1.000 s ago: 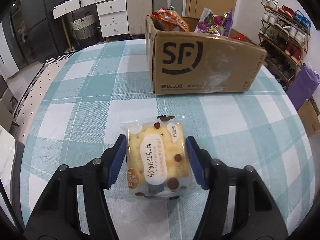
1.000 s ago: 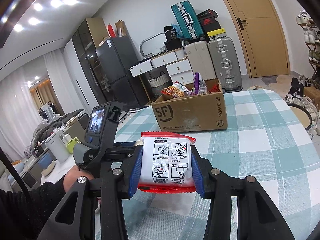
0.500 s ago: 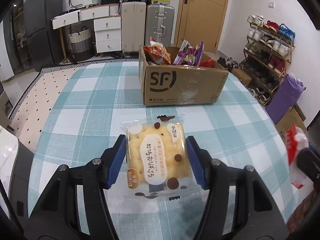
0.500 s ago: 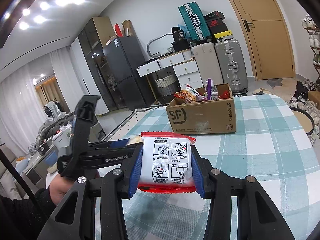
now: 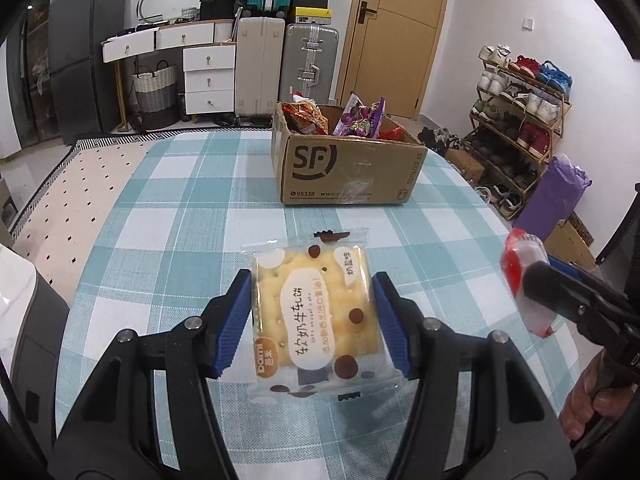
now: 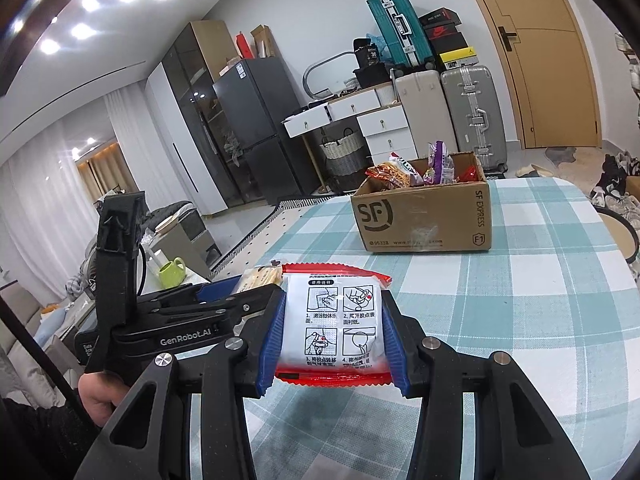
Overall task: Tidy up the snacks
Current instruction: 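Carry the cake pack and red-and-white packet over the cardboard box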
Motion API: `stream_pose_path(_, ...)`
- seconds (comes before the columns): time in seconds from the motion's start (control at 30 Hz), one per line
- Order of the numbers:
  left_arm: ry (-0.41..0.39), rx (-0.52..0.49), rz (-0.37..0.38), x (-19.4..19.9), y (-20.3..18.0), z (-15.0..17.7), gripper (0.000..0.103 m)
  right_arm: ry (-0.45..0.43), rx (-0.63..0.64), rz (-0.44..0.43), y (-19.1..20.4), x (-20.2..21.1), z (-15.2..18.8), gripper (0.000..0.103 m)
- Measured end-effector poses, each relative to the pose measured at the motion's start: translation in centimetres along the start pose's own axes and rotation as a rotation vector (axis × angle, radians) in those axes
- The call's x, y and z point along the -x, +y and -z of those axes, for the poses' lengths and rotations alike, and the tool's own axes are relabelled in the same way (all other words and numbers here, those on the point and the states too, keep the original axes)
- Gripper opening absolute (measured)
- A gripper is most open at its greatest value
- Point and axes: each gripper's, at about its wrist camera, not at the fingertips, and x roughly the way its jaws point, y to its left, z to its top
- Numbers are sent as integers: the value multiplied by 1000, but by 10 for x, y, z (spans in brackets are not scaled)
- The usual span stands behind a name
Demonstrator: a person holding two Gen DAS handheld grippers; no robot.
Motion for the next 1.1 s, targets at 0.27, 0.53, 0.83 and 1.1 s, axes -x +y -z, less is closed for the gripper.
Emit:
stream_pose_path(0.27,-25,-46,-3,-3,-5,-27,58,-8,24,-2,-8,-7,-22,45)
stream_pose_path(0.53,-22,-74,-18,-26,-4,-74,58,-21,46,-30,-20,-20,-74,45)
stream_pose_path(0.83,-23,-92,10,-37,-11,-145,58,-27,82,-17,-35,-36,-147,45)
stream_pose_path(1.1,-20,-130,27,-58,-32,-215,58,-11,54,8,-61,-56,-215,45)
